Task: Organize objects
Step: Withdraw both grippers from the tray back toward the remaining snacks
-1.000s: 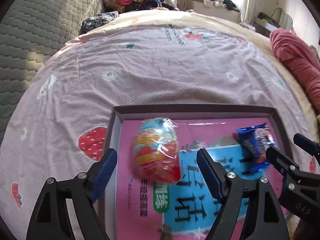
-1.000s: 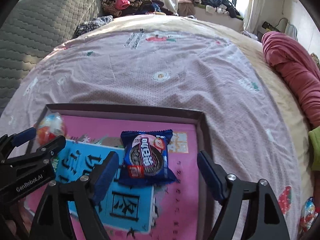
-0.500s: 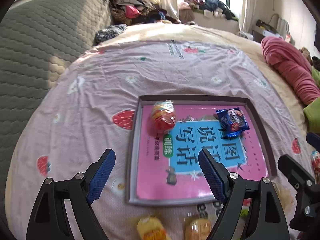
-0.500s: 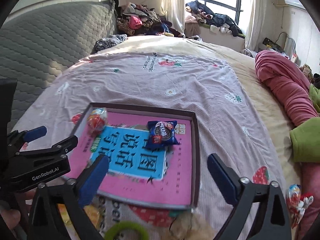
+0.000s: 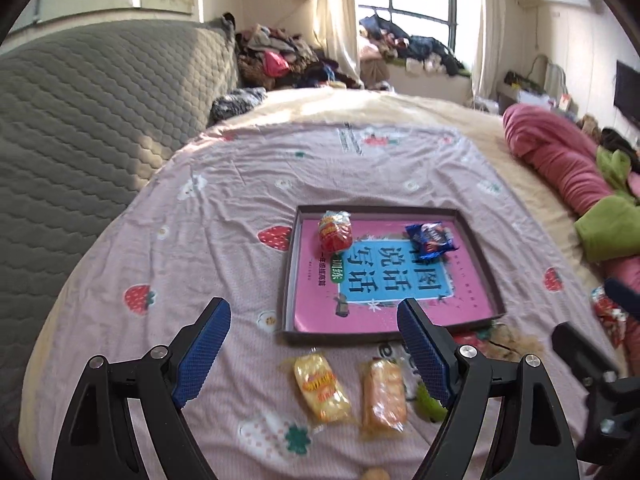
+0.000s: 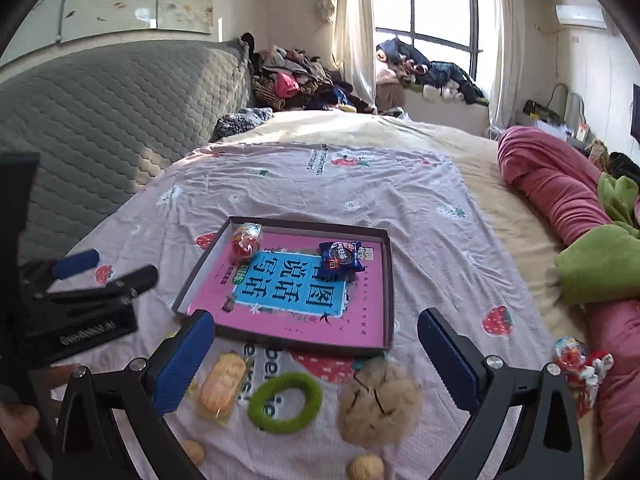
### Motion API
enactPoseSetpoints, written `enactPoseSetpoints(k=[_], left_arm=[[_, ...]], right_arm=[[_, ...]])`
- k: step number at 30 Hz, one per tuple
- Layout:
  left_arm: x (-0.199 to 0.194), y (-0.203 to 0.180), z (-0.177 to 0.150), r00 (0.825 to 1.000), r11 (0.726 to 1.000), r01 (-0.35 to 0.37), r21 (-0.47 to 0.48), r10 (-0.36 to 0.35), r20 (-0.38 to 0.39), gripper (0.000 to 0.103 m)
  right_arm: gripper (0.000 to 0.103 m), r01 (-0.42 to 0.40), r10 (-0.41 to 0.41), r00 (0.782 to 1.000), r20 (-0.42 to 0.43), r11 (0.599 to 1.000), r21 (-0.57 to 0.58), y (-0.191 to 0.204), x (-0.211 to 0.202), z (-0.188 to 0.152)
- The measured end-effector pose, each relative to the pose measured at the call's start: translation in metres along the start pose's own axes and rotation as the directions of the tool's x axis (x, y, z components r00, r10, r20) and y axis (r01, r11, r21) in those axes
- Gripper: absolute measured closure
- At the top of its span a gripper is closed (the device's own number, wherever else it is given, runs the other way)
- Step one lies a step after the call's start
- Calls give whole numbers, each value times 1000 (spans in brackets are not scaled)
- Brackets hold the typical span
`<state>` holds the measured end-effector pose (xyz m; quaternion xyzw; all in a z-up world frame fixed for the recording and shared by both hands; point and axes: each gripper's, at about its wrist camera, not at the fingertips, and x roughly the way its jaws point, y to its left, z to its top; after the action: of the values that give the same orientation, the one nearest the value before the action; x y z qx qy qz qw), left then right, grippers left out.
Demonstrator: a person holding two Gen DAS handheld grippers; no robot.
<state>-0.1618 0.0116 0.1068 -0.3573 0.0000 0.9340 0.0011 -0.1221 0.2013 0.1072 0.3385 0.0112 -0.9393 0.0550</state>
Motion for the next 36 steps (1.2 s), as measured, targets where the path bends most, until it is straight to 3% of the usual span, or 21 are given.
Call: enactPoseSetpoints(k=[3,11,36], left_arm=[[-35,5,-15,999,1000,-4,-13,5,49,17],[-85,3,-42,996,1000,-3,-8,4,84,17],[-150,-7,-67,992,1000,-4,4,3,126,17]], right_arm=[[1,-19,19,1000,1,1000,17,0,-16,-9],[1,-47,46,998,34,999,23,1,-56,-24],[1,-18,19,997,74,1000,-13,2,-119,-49]])
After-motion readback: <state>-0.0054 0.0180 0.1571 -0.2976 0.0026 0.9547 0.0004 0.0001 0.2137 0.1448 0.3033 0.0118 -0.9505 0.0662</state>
